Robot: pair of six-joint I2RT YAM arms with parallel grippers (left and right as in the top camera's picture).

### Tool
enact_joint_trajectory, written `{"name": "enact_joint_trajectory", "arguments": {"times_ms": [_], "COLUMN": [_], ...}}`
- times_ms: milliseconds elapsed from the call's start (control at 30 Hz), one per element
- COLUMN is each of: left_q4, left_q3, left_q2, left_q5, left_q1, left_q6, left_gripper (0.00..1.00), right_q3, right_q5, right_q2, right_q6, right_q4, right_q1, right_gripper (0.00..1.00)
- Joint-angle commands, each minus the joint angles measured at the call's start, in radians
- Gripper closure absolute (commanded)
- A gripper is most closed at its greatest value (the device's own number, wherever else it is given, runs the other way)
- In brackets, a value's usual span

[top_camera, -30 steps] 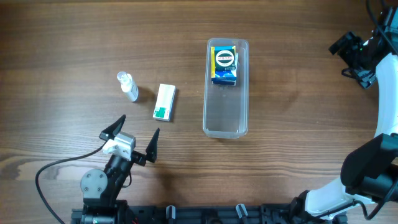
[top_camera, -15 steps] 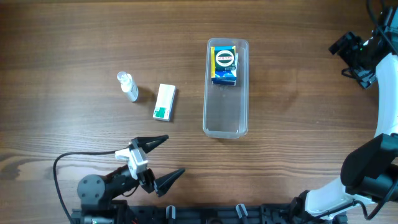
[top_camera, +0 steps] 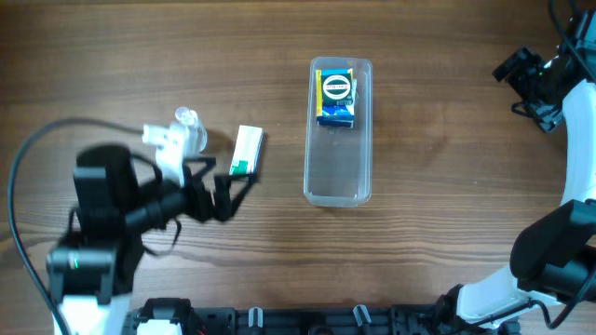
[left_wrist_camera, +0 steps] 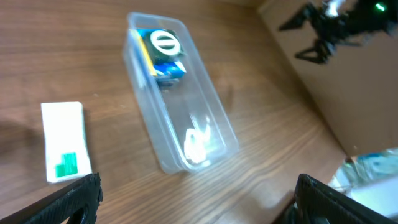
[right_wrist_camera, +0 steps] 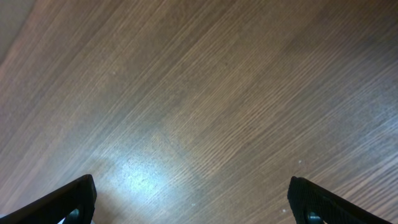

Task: Pack container
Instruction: 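Reach the left gripper to the white tube box and grasp it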

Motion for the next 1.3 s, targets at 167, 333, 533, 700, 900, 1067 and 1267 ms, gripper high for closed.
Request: {"name": "enact_joint_trajectory", "arguments": {"times_ms": [167, 333, 533, 700, 900, 1067, 1267], "left_q4": [-0.206, -0.232, -0.150, -0.197, -0.165, -0.134, -0.079], "left_q3": [0.267, 0.303, 0.303, 0.303, 0.303, 0.303, 0.303], "left_q2": [0.289, 0.432, 0.515, 0.632, 0.769, 0.854, 0.907], "left_q5": [-0.453, -0.599, -0.609, -0.800, -0.732, -0.716, -0.717], "left_q1": [-0.110, -0.268, -0.314, -0.314, -0.315, -0.315, -0.314], "left_q6": [-0.021, -0.017, -0.023, -0.138, -0.139, -0.139, -0.100], "left_gripper": [0.00, 0.00, 0.00, 0.00, 0.00, 0.00, 0.00], "right_q3": [-0.003, -0.003, -0.003, -0.003, -0.003, -0.003, -0.003], "right_q5": [0.006, 0.005, 0.006, 0.005, 0.005, 0.006, 0.006], "right_q2": [0.012, 0.012, 0.012, 0.012, 0.012, 0.012, 0.012], "right_q6": [0.013, 0.013, 0.013, 0.013, 0.013, 0.013, 0.013], "right_q4": [0.001, 0.001, 0.001, 0.001, 0.001, 0.001, 0.001], "right_q1": [0.002, 0.002, 0.002, 0.002, 0.002, 0.002, 0.002], "right_gripper": [0.00, 0.00, 0.00, 0.00, 0.00, 0.00, 0.00]}}
